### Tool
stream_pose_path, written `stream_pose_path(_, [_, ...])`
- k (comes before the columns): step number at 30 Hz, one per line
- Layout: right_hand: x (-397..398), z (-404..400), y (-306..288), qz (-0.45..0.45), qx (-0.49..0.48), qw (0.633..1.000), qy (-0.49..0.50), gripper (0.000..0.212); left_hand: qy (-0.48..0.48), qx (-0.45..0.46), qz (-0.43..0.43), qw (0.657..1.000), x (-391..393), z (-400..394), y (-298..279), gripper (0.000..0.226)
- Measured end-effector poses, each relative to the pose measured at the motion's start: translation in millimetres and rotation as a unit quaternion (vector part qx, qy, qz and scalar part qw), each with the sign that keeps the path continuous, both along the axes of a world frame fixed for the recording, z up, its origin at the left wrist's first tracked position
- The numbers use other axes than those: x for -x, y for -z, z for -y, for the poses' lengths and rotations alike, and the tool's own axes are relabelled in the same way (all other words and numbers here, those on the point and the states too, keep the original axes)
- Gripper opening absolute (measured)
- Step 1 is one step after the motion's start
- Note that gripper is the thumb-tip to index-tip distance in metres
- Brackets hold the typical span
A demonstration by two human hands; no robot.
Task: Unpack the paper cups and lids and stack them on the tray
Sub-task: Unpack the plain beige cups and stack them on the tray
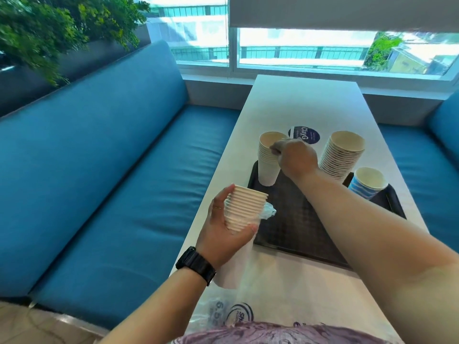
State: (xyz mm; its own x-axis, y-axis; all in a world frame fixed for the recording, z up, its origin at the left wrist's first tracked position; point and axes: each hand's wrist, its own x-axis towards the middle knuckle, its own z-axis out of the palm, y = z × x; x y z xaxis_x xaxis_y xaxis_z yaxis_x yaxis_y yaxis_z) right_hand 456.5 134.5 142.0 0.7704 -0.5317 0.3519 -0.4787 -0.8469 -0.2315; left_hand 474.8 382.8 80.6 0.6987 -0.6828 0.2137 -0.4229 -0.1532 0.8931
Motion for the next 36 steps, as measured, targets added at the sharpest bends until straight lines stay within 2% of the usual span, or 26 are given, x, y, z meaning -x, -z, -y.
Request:
stream_pose_path(7, [13,-15,-4,0.073,-0.058,0.995,-0.021,0.026,-0.005,0.015,-0.002,1.000,2,0,-4,0.087])
stream_pose_path(12, [41,-61,-23,0.115,-0.194,0.972,-0.062,0.020,-0.012,0.035,-0.013,0.999,3,-2,-6,0.085])
stream_pose_path(16, [62,-84,-23,0.118,-0.327,0.934,-0.085,0.013,-0.018,0.030,-0.010,0.999,2,-4,-6,0.087])
stream_pose_path(18, [70,-90,-21,0.125,-0.359,0.920,-0.095,0.012,-0.018,0.028,-0.009,0.999,3,-4,-8,0.088])
stream_pose_path(23, [85,-100,-20,0.083,-0.364,0.917,-0.138,0.006,-0.017,0.021,-0.002,1.000,8,-7,-14,0.087])
stream_pose_path(28, [92,-103,-24,0.084,-0.362,0.917,-0.145,0.019,-0.017,0.020,0.007,1.000,14,-8,-18,0.087])
stream_pose_path(36, [99,-111,-27,0.081,-0.351,0.921,-0.152,0.018,-0.004,0.041,0.019,0.999,20,-11,-21,0.079])
